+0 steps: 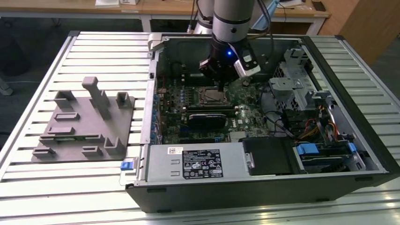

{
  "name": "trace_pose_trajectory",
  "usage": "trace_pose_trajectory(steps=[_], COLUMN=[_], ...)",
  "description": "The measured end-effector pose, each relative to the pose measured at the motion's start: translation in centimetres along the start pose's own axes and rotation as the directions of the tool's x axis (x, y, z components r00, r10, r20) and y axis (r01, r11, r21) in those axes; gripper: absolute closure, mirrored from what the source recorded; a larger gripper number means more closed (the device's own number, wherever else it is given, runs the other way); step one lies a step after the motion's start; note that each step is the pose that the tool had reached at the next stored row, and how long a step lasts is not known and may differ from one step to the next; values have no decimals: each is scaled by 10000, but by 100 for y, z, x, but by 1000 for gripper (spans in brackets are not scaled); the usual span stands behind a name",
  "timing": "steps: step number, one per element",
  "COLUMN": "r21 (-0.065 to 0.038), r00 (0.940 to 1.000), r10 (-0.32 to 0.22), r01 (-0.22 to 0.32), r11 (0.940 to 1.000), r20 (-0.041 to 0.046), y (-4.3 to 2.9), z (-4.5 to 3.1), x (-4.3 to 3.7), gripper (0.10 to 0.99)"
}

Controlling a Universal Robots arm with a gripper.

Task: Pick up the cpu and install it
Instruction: 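Install the second cpu locking lever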

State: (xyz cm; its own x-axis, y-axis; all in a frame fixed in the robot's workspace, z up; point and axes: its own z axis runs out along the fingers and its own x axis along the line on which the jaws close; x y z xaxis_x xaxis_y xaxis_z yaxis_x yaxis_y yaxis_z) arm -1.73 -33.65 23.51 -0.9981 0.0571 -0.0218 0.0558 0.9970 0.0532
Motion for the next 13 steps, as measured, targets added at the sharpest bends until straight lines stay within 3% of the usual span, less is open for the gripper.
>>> trace_pose_trajectory(steps=[13], r21=[0], r00=[10000], r10=[2], r01=[-2], r11=[10000], r20=[0], y=[-223], z=[-7], x=[-12], gripper=[980])
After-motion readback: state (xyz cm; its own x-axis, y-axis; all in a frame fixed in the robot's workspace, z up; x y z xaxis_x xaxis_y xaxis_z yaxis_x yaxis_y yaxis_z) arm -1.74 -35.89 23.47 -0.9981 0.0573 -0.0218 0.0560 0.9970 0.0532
